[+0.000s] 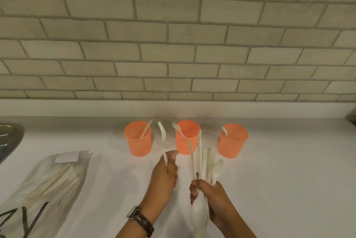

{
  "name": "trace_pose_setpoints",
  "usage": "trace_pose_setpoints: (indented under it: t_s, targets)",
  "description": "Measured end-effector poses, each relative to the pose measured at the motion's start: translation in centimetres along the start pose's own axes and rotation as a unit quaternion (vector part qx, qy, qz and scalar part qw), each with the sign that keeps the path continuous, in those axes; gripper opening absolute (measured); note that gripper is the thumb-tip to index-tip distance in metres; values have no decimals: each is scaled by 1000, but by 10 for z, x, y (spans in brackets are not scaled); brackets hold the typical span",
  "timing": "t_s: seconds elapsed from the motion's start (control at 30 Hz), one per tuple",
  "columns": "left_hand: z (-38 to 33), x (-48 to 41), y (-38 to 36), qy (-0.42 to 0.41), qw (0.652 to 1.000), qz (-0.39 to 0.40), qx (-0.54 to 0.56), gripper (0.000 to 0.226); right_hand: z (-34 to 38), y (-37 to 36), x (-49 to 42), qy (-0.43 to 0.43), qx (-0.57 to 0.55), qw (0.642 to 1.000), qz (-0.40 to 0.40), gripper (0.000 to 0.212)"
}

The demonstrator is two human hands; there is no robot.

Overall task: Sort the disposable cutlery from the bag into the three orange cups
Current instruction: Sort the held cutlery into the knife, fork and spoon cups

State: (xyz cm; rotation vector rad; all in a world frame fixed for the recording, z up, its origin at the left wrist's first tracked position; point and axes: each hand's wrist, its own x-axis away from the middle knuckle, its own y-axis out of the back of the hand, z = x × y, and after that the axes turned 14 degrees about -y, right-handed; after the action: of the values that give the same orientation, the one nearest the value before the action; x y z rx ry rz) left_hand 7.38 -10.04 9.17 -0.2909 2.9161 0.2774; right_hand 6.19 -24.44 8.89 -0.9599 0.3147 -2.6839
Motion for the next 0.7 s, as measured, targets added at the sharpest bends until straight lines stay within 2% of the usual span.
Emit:
trace_pose_setpoints:
  t_s: [0.1, 0.2, 0.3, 0.4, 0.53, 0.63, 0.7]
  targets:
    - [-6, -6, 14, -8, 997, -27, 73, 23, 3, 12, -2, 3, -69, 997, 39, 24]
    - [-13, -14, 22, -19, 998, 4, 62, 16, 5, 20, -3, 8, -86, 995, 46, 41]
    - [-13, -21, 25, 18, 995, 44, 88, 27, 8, 28, -3, 11, -82, 996, 36, 39]
    - [-12, -28, 20, 64, 987, 60, 133, 25, 14, 35, -2, 19, -66, 997, 19, 37]
    - [-10, -40, 9, 106, 962, 36, 249, 27, 20, 44, -2, 21, -67, 997, 10, 36]
    - [-8, -54, 3, 123, 959, 17, 255, 21, 23, 51, -1, 24, -76, 997, -6, 31]
    - [-8, -66, -1, 110, 963, 18, 245, 17, 25, 57, -1, 26, -79, 996, -21, 20]
